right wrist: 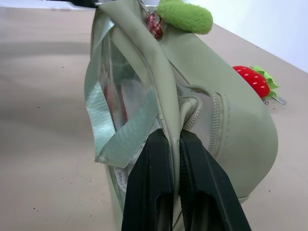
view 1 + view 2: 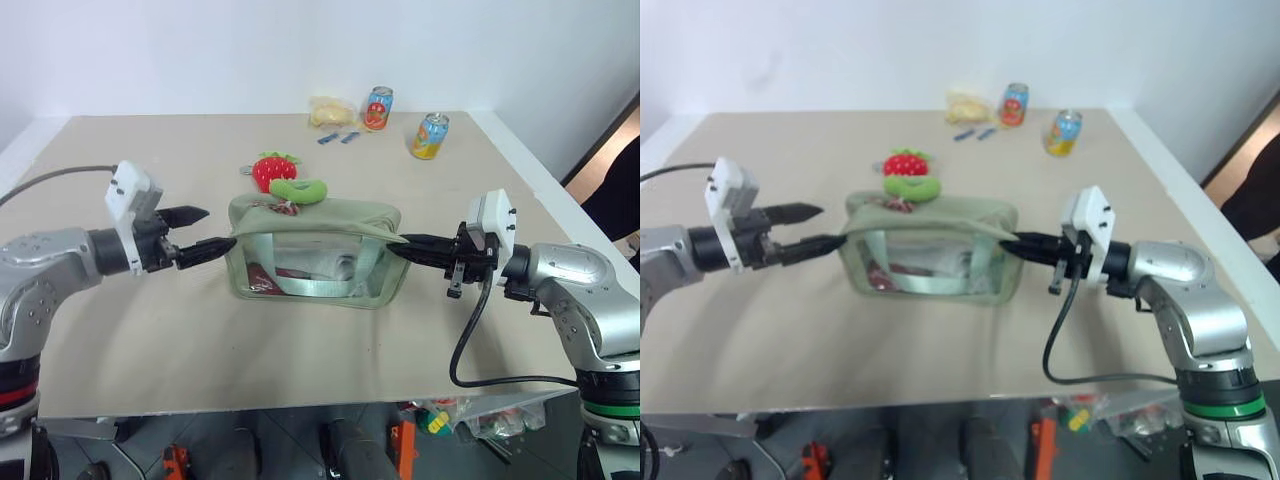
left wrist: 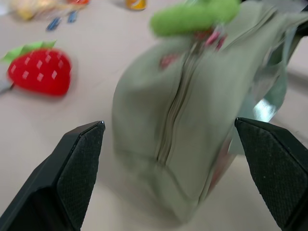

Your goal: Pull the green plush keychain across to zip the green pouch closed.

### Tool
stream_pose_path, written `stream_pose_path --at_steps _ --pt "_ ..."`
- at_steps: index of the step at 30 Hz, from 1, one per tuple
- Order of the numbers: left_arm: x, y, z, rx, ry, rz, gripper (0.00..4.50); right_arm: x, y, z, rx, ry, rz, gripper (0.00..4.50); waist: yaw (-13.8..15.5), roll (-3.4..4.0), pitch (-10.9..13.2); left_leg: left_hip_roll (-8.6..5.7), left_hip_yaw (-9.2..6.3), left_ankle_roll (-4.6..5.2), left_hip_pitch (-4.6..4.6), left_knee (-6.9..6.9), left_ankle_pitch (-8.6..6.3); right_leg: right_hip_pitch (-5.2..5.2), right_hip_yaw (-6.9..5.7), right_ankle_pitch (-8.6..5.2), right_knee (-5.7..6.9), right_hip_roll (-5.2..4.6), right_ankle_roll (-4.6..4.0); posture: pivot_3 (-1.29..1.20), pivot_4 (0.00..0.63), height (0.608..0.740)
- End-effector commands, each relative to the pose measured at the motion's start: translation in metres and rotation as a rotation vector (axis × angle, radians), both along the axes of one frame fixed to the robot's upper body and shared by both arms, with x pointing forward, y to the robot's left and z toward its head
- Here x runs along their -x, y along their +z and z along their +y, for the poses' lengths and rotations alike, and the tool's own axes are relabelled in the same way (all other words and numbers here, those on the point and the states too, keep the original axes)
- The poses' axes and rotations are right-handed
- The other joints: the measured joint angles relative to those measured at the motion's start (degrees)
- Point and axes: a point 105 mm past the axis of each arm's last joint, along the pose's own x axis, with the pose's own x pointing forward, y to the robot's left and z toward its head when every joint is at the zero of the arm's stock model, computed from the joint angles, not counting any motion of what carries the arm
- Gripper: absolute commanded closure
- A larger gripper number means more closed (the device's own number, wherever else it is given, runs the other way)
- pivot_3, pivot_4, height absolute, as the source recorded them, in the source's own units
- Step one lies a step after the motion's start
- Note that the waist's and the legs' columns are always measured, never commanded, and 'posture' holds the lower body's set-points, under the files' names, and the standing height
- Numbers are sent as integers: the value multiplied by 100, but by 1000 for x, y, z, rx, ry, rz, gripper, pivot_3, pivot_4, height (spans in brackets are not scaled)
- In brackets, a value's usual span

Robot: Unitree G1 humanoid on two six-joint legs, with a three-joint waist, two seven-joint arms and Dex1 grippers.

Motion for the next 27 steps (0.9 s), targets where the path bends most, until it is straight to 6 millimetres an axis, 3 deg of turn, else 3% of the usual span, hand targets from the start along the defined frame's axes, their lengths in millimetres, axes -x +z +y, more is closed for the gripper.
stream_pose_path --at_steps 1,4,13,15,22,26,27 --pt "6 8 -7 26 6 -86 18 1 6 4 8 30 -29 4500 8 -2 1 -1 1 0 2 2 0 2 1 1 0 -2 1 0 150 740" --pt "5 -2 -18 70 2 -96 815 0 7 5 10 36 -29 4500 5 0 0 -2 5 0 6 3 0 4 4 2 0 -2 1 0 150 740" --pt "-6 -4 -33 120 6 -147 3851 3 8 6 18 59 -1 4500 1 -1 1 0 4 0 7 2 0 3 5 6 1 2 6 0 150 740" --pt "-6 -3 -36 131 -7 -147 4500 7 8 6 9 73 50 3726 6 -1 1 0 4 0 6 2 0 3 5 5 1 1 5 0 150 740" --pt "-4 -7 -38 144 -32 -115 4500 16 23 -4 4 76 133 1331 20 -1 1 -6 5 0 0 5 0 4 7 5 -1 -4 7 0 150 740" --pt "1 -15 -39 147 -51 -71 4500 10 57 -12 -50 47 105 19 13 0 1 -10 6 0 0 6 0 3 8 5 -1 -8 7 0 150 740" --pt "3 -17 -39 150 -58 -59 4500 4 68 -14 -64 28 70 19 4 0 1 -10 6 0 1 7 0 4 7 5 -1 -8 7 0 150 740"
